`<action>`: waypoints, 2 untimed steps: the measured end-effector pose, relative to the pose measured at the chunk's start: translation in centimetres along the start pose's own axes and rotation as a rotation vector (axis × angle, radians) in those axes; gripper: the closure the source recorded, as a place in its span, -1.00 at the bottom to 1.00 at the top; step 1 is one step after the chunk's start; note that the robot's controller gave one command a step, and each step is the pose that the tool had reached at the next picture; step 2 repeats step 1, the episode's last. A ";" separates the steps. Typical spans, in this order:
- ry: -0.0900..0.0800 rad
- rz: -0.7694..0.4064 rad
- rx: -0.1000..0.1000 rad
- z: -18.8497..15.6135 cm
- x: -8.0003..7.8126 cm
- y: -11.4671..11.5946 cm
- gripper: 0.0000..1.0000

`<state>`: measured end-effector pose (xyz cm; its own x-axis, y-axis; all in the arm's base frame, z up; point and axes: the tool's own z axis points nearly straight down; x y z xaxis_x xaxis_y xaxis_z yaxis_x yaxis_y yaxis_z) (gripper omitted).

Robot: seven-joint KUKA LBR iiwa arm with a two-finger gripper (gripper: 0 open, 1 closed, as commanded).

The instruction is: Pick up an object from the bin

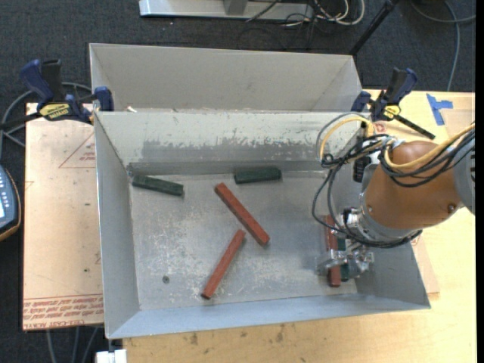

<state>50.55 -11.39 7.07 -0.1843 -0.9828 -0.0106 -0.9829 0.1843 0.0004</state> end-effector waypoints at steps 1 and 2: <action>0.008 -0.146 0.009 -14.3 -2.3 -2.1 1.00; 0.008 -0.146 0.009 -14.3 -2.3 -2.1 1.00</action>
Offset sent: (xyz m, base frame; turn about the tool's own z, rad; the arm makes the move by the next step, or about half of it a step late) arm 0.0221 0.0154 0.1391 -0.1490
